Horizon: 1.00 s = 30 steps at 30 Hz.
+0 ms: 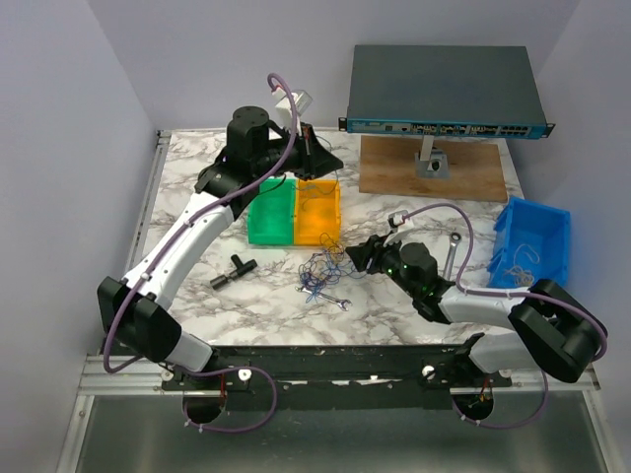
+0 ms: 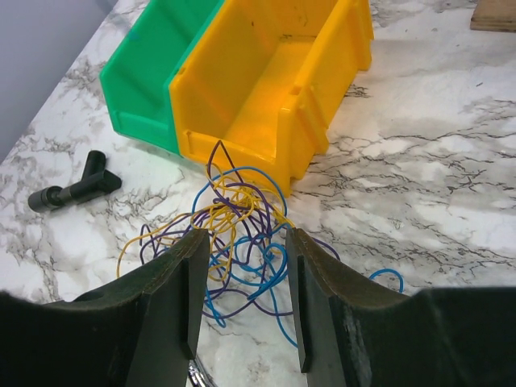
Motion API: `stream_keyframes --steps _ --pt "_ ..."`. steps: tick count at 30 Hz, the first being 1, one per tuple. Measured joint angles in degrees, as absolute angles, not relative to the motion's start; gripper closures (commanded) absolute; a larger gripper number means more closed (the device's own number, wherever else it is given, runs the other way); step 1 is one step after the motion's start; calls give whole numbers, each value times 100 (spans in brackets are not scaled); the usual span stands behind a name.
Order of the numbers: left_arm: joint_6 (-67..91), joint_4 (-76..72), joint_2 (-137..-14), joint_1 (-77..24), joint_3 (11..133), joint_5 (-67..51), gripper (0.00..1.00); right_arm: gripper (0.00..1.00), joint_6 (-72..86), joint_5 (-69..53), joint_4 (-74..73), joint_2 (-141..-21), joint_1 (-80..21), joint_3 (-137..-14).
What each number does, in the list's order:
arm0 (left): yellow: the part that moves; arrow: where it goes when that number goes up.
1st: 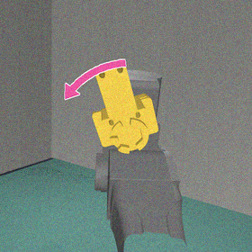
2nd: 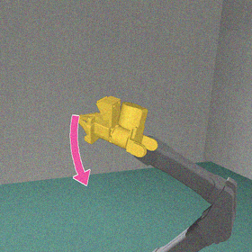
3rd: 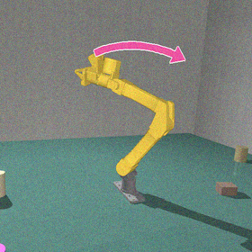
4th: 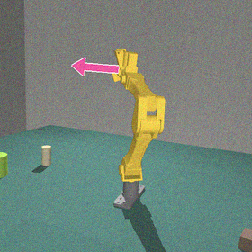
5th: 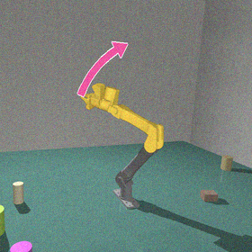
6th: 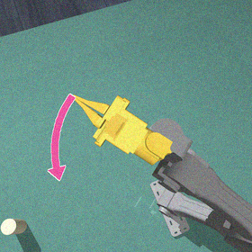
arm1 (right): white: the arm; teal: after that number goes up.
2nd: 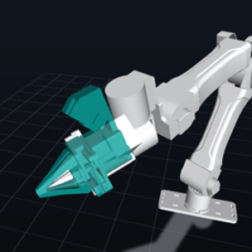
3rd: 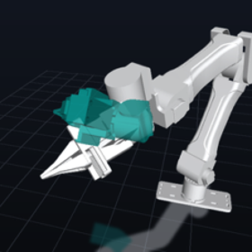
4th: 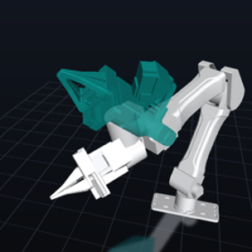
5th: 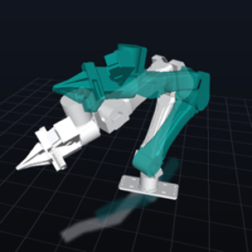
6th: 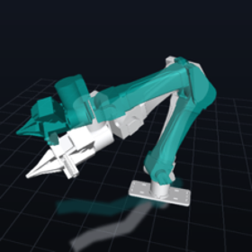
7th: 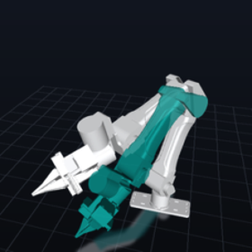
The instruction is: Untangle the cables
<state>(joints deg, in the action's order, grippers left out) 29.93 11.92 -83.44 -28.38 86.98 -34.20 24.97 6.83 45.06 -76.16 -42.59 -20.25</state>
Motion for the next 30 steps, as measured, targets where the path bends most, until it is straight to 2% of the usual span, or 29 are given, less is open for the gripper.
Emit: stream_keyframes --steps 17,30 --pt "3555 30 -10027 -2558 8418 -3671 100 50 2451 764 4670 -7553 -4259 -1953" --pt "3802 -274 -10145 -2451 8206 -3806 100 50 2451 790 4678 -7533 -4259 -1953"
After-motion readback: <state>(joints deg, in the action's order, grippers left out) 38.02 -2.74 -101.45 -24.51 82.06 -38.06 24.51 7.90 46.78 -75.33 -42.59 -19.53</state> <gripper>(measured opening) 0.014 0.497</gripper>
